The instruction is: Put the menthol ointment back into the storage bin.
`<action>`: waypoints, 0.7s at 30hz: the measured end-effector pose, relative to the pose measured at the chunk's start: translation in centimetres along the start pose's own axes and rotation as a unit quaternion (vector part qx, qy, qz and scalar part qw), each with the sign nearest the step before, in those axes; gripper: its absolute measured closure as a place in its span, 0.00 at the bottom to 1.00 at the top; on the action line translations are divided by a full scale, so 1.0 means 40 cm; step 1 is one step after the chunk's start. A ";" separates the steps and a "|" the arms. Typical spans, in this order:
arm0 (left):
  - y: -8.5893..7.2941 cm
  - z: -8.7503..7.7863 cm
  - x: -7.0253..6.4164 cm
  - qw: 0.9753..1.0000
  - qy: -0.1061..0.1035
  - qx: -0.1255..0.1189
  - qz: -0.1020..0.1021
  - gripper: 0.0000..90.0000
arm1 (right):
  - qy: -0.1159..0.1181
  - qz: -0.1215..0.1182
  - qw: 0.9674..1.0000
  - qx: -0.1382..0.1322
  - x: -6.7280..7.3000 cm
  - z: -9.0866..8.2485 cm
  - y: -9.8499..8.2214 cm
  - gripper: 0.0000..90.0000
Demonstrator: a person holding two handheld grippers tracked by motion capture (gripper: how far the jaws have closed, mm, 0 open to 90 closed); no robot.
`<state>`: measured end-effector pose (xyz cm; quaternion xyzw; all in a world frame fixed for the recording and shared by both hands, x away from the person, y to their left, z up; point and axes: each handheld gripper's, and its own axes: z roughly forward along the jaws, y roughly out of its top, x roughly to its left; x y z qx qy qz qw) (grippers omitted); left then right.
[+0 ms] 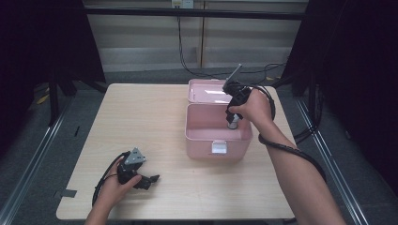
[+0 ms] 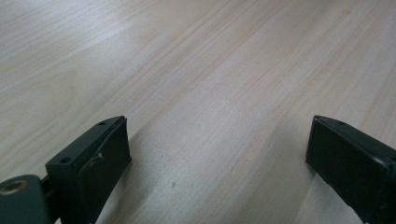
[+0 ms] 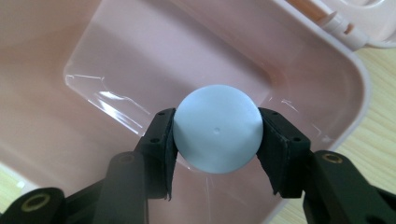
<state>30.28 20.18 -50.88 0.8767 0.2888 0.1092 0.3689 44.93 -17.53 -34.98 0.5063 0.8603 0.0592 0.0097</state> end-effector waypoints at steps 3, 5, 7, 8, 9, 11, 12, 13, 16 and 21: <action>0.000 0.000 0.000 1.000 0.000 0.000 0.000 0.06 | 0.006 0.014 1.000 0.004 -0.005 0.021 0.002 0.56; 0.000 0.000 0.000 1.000 0.000 0.000 0.000 0.06 | 0.002 0.025 1.000 0.006 -0.008 0.037 0.004 0.56; 0.000 0.000 0.000 1.000 0.000 0.000 -0.001 0.06 | 0.000 0.031 0.999 0.007 -0.011 0.044 0.006 0.56; 0.000 0.000 0.000 1.000 0.000 0.000 0.000 0.06 | 0.000 0.036 0.999 0.007 -0.013 0.046 0.007 0.56; 0.000 0.000 0.000 1.000 0.000 0.000 0.000 0.06 | -0.001 0.041 0.999 0.004 -0.015 0.047 0.009 0.56; 0.000 0.000 0.000 1.000 0.000 0.000 -0.001 0.06 | -0.003 0.044 0.999 0.001 -0.017 0.048 0.011 0.56; 0.000 0.000 0.000 1.000 0.000 0.000 -0.001 0.06 | -0.005 0.048 0.999 0.001 -0.018 0.048 0.012 0.56; 0.000 0.000 0.000 1.000 0.000 0.000 -0.001 0.06 | -0.012 0.052 0.999 -0.002 -0.021 0.050 0.015 0.56; 0.000 0.000 0.000 1.000 0.000 0.000 -0.001 0.06 | -0.016 0.055 0.998 0.002 -0.025 0.059 0.018 0.56; 0.000 0.000 0.000 1.000 0.000 0.000 -0.001 0.06 | -0.015 0.062 0.998 0.001 -0.027 0.074 0.020 0.56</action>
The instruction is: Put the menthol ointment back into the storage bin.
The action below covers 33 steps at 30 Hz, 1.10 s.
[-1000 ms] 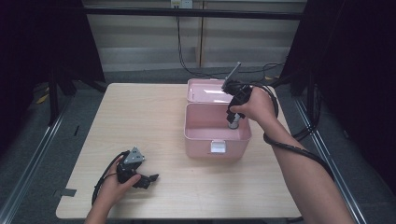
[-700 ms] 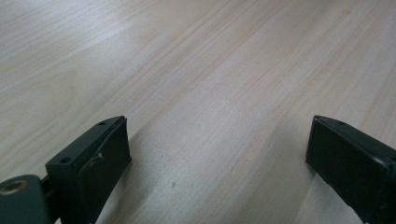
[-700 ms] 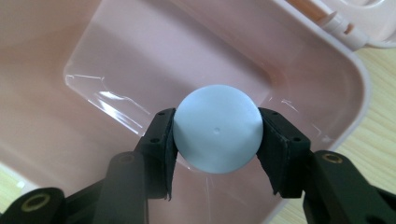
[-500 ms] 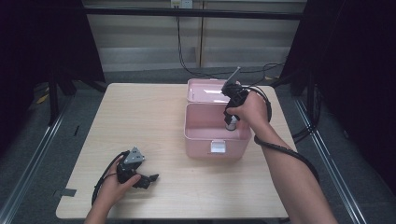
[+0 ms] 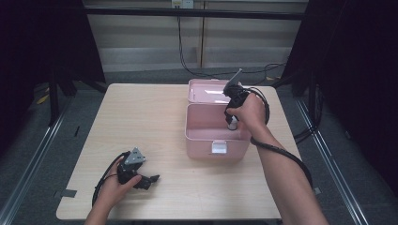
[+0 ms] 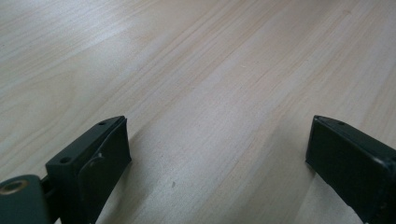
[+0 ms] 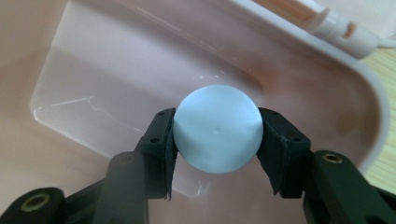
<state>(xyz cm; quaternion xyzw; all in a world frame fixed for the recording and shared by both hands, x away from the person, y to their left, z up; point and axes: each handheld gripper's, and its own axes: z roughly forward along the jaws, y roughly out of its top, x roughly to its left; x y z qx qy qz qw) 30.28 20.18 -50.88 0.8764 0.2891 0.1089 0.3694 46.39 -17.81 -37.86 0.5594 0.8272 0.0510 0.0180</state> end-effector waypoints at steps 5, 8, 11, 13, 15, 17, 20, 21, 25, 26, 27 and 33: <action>0.000 0.000 0.000 1.000 0.000 0.000 0.000 0.06 | 0.015 0.013 1.000 -0.007 -0.002 0.022 0.004 0.56; 0.000 0.000 0.000 1.000 0.000 0.000 0.000 0.06 | 0.019 0.020 0.999 -0.016 -0.003 0.036 0.006 0.56; 0.000 0.000 0.000 1.000 0.000 0.000 0.000 0.06 | 0.020 0.024 0.999 -0.020 -0.004 0.042 0.007 0.56; 0.000 0.000 0.000 1.000 0.001 0.000 0.000 0.06 | 0.017 0.027 0.999 -0.016 -0.004 0.051 0.007 0.56; 0.000 0.000 0.000 1.000 0.001 0.000 0.000 0.06 | 0.020 0.028 0.999 -0.017 -0.006 0.058 0.006 0.56; 0.000 0.000 0.000 1.000 0.001 0.000 0.000 0.06 | 0.021 0.028 0.999 -0.018 -0.006 0.065 0.007 0.55; 0.000 0.000 0.000 1.000 0.001 0.000 0.000 0.06 | 0.021 0.028 0.999 -0.014 -0.005 0.079 0.008 0.55; 0.000 0.000 -0.001 1.000 0.001 0.000 0.000 0.06 | 0.021 0.028 0.999 -0.017 -0.004 0.086 0.009 0.55; 0.000 0.001 0.000 1.000 0.000 -0.001 0.000 0.06 | 0.020 0.026 0.999 -0.019 -0.001 0.100 0.011 0.55; 0.000 0.000 0.000 1.000 0.000 -0.001 0.000 0.06 | 0.020 0.026 0.999 -0.019 0.001 0.108 0.011 0.55; 0.000 0.000 0.000 1.000 0.000 -0.001 0.000 0.06 | 0.020 0.026 0.999 -0.019 0.001 0.108 0.011 0.55; 0.000 0.000 0.000 1.000 0.001 0.000 0.000 0.06 | 0.010 0.022 0.999 -0.035 0.005 0.112 0.015 0.56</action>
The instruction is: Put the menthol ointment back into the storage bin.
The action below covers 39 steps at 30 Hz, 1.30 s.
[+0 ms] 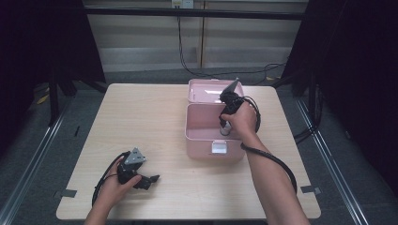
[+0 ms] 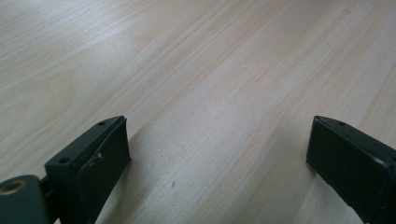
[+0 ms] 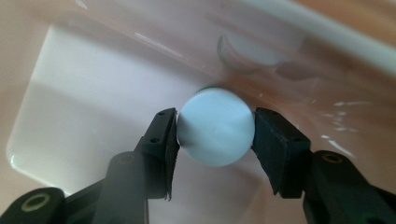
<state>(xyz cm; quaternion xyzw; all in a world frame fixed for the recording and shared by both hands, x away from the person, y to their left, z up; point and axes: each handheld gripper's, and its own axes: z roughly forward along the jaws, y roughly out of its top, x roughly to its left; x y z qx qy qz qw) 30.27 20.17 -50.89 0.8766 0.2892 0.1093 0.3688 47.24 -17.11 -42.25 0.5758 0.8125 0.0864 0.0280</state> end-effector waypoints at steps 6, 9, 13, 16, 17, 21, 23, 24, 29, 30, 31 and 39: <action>0.000 0.000 0.000 1.000 0.000 0.000 0.000 0.06 | -0.002 -0.001 1.000 0.001 0.002 0.001 -0.003 0.56; 0.000 0.000 0.000 1.000 0.000 0.000 0.000 0.06 | -0.001 -0.003 1.000 -0.001 0.001 0.003 -0.004 0.56; 0.000 0.000 0.000 1.000 0.000 0.000 0.000 0.06 | -0.001 -0.003 1.000 0.000 0.001 0.002 -0.005 0.56; 0.000 0.000 0.000 1.000 0.000 0.000 0.000 0.06 | 0.000 -0.003 1.000 0.001 0.001 -0.007 -0.007 0.55; 0.000 0.000 0.000 1.000 0.000 0.000 0.000 0.06 | 0.000 -0.003 1.000 0.001 0.001 -0.007 -0.007 0.55; 0.000 0.000 0.000 1.000 0.000 0.000 0.000 0.06 | 0.000 -0.005 1.000 0.002 0.000 -0.024 -0.008 0.53; 0.000 0.000 0.000 1.000 0.000 0.000 0.000 0.06 | 0.002 -0.006 1.000 -0.001 0.001 -0.032 -0.011 0.52; 0.000 0.000 0.000 1.000 0.000 0.000 0.000 0.06 | 0.002 -0.007 1.000 -0.001 0.001 -0.035 -0.011 0.51; 0.000 0.000 0.000 1.000 0.000 0.000 0.000 0.06 | 0.003 -0.014 1.000 -0.007 0.003 -0.051 -0.015 0.47; 0.000 0.000 0.000 1.000 0.000 0.000 0.000 0.06 | 0.003 -0.014 1.000 -0.007 0.003 -0.051 -0.015 0.47; 0.000 0.000 0.000 1.000 -0.001 0.000 0.000 0.06 | 0.005 -0.018 1.000 -0.005 0.003 -0.056 -0.016 0.44; 0.000 0.000 0.001 1.000 -0.002 0.000 0.000 0.06 | 0.005 -0.033 0.999 -0.018 0.008 -0.082 -0.023 0.36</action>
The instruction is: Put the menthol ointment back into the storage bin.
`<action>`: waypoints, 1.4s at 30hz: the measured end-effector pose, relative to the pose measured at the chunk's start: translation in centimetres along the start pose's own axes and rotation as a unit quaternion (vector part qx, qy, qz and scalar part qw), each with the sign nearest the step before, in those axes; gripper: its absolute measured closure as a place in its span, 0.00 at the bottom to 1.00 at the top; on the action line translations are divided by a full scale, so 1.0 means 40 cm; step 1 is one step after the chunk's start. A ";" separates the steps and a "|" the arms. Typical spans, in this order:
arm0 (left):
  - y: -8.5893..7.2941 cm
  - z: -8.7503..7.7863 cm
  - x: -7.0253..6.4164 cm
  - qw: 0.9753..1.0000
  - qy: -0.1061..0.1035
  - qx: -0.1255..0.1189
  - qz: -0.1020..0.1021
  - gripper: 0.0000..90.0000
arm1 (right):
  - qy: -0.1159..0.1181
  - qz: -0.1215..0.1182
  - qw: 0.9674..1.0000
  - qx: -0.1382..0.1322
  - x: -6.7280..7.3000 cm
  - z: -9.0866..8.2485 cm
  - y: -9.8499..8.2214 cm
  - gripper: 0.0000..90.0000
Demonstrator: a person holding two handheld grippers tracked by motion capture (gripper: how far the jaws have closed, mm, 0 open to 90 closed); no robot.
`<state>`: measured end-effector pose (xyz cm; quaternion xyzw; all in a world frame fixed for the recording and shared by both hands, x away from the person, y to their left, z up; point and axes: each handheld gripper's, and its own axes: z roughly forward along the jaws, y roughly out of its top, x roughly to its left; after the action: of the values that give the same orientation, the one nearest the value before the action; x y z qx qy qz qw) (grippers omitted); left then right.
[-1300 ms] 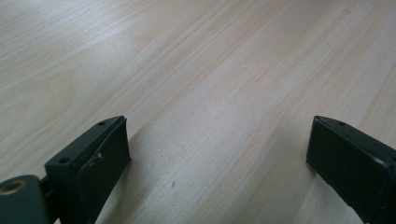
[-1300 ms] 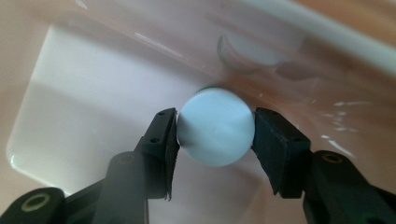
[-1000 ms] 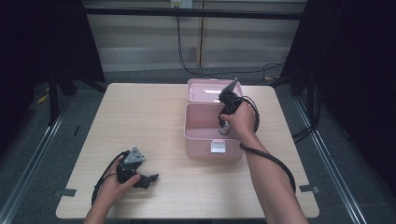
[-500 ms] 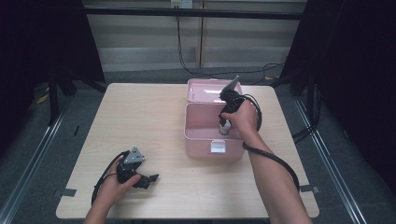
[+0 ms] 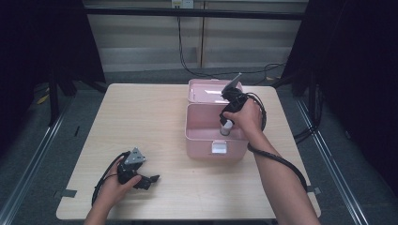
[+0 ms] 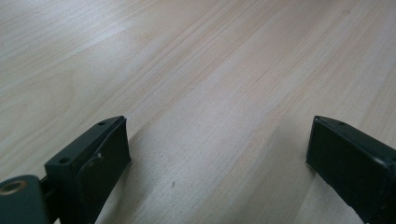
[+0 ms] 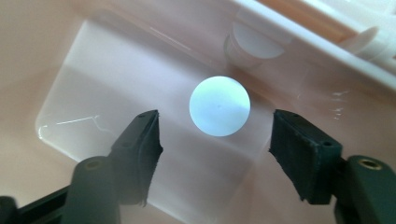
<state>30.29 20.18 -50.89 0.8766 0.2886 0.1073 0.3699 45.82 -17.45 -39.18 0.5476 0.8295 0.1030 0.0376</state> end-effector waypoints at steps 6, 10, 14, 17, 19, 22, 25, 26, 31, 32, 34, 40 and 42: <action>0.000 0.000 0.001 1.000 -0.001 -0.001 0.000 0.06 | 0.004 -0.021 1.000 -0.004 0.011 -0.014 -0.007 0.30; 0.000 0.000 0.000 1.000 -0.001 -0.001 0.000 0.06 | 0.007 -0.032 0.999 -0.007 0.016 -0.023 -0.012 0.29; 0.000 0.000 -0.001 1.000 0.002 0.000 0.000 0.06 | 0.013 -0.039 0.999 -0.005 0.018 -0.034 -0.017 0.28; 0.000 0.000 -0.001 1.000 0.001 0.001 0.000 0.06 | 0.013 -0.044 0.999 -0.002 0.019 -0.042 -0.019 0.27; 0.000 0.000 0.000 1.000 0.001 0.000 0.000 0.06 | 0.014 -0.048 0.999 -0.002 0.020 -0.050 -0.022 0.27; 0.000 0.000 0.000 1.000 0.002 0.000 0.000 0.06 | 0.014 -0.058 0.998 0.002 0.020 -0.066 -0.027 0.26; 0.000 0.000 -0.001 1.000 0.002 0.000 0.000 0.06 | 0.014 -0.062 0.998 0.002 0.022 -0.077 -0.029 0.26; 0.000 0.000 0.000 1.000 0.002 0.000 0.000 0.06 | 0.013 -0.064 0.998 0.004 0.023 -0.082 -0.030 0.26; 0.000 0.000 -0.001 1.000 0.002 0.000 0.001 0.06 | 0.018 -0.075 0.997 0.003 0.032 -0.104 -0.036 0.26; 0.000 0.000 -0.001 1.000 0.002 0.000 0.000 0.06 | 0.021 -0.081 0.996 0.002 0.036 -0.111 -0.039 0.26; 0.000 0.000 -0.001 1.000 0.002 0.000 0.000 0.06 | 0.022 -0.087 0.996 0.004 0.041 -0.118 -0.041 0.26; 0.000 0.000 0.000 1.000 0.002 0.000 0.000 0.06 | 0.031 -0.095 0.995 0.003 0.049 -0.132 -0.052 0.26; 0.000 0.000 -0.001 1.000 0.002 0.000 0.000 0.06 | 0.030 -0.097 0.995 0.005 0.049 -0.135 -0.053 0.26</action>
<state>30.27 20.15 -50.89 0.8766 0.2891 0.1092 0.3688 42.18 -17.15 -34.27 0.4616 0.8799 0.1110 0.0192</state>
